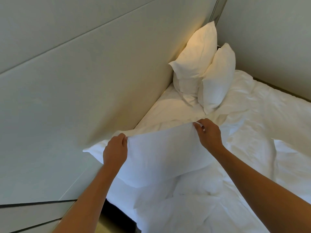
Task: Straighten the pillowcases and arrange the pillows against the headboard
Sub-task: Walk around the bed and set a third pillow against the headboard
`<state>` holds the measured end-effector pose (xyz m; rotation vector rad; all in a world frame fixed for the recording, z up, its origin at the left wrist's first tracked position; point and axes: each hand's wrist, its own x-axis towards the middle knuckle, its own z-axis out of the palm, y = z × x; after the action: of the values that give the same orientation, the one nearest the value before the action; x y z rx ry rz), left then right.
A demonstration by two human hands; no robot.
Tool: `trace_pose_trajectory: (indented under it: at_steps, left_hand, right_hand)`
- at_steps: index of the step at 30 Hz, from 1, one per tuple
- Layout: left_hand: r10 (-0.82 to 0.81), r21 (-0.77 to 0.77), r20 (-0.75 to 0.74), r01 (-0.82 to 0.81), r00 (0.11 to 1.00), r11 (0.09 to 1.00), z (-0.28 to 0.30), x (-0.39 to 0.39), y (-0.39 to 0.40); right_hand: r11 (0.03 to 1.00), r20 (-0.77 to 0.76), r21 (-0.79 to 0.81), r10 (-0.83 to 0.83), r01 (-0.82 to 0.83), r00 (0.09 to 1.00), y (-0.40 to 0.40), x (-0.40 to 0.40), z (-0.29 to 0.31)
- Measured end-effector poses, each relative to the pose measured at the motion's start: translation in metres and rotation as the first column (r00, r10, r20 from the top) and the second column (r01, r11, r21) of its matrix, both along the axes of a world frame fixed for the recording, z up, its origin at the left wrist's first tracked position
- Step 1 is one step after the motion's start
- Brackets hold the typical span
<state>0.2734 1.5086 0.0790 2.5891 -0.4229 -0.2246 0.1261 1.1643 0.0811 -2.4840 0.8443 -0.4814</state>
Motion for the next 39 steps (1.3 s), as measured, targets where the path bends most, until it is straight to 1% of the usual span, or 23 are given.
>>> trace_pose_trajectory:
  at_steps: [5, 7, 9, 11, 14, 16, 20, 24, 26, 30, 32, 35, 38, 39]
  left_hand:
    - [-0.087, 0.021, -0.072, 0.089, 0.994, 0.996, -0.018, 0.007, -0.011]
    - [-0.104, 0.029, -0.129, 0.109, 0.986, 0.994, -0.024, 0.007, -0.015]
    - [-0.105, 0.069, -0.186, 0.119, 0.977, 0.99, -0.026, 0.005, -0.017]
    - [-0.101, 0.118, -0.18, 0.124, 0.978, 0.985, -0.028, 0.002, -0.02]
    - [-0.066, 0.163, -0.112, 0.084, 0.992, 0.983, -0.029, -0.004, -0.027]
    - [-0.057, 0.164, -0.082, 0.07, 0.995, 0.984, -0.025, -0.009, -0.032]
    - [-0.037, 0.131, -0.03, 0.041, 0.999, 0.991, -0.014, -0.027, -0.037]
    - [-0.011, 0.129, -0.008, 0.012, 1.0, 0.992, -0.003, -0.049, -0.037]
    - [0.0, 0.159, -0.01, 0.002, 1.0, 0.987, 0.0, -0.063, -0.035]
    - [0.005, 0.216, -0.006, -0.004, 1.0, 0.976, 0.006, -0.092, -0.037]
    - [0.013, 0.229, -0.002, -0.012, 1.0, 0.973, 0.008, -0.104, -0.038]
    - [0.009, 0.262, -0.005, -0.007, 1.0, 0.965, 0.009, -0.12, -0.042]
    - [0.043, 0.247, -0.005, -0.041, 0.999, 0.968, 0.009, -0.134, -0.044]
    - [0.051, 0.243, -0.003, -0.049, 0.999, 0.969, 0.009, -0.138, -0.045]
  right_hand:
    - [1.0, -0.084, -0.011, 0.023, -0.024, 0.996, -0.011, -0.002, -0.008]
    - [0.999, -0.177, 0.004, 0.034, -0.034, 0.984, -0.02, -0.007, -0.009]
    - [1.0, -0.282, 0.006, 0.025, -0.024, 0.959, -0.03, -0.014, -0.012]
    - [0.997, -0.316, -0.025, 0.056, -0.067, 0.947, -0.038, -0.023, -0.015]
    - [0.995, -0.272, -0.053, 0.069, -0.087, 0.96, -0.046, -0.036, -0.014]
    - [0.994, -0.223, -0.064, 0.07, -0.087, 0.972, -0.05, -0.042, -0.013]
    - [0.995, -0.132, 0.015, 0.099, -0.098, 0.986, -0.06, -0.055, -0.015]
    - [0.985, -0.074, 0.064, 0.165, -0.16, 0.984, -0.068, -0.065, -0.023]
    - [0.98, -0.089, 0.046, 0.199, -0.196, 0.976, -0.071, -0.073, -0.029]
    - [0.975, -0.145, -0.054, 0.207, -0.217, 0.967, -0.083, -0.095, -0.035]
    - [0.973, -0.172, -0.044, 0.214, -0.225, 0.962, -0.087, -0.106, -0.034]
    - [0.972, -0.202, 0.015, 0.234, -0.236, 0.951, -0.093, -0.119, -0.031]
    - [0.958, -0.305, -0.011, 0.268, -0.285, 0.914, -0.096, -0.125, -0.031]
    - [0.955, -0.312, -0.019, 0.276, -0.297, 0.909, -0.096, -0.127, -0.031]
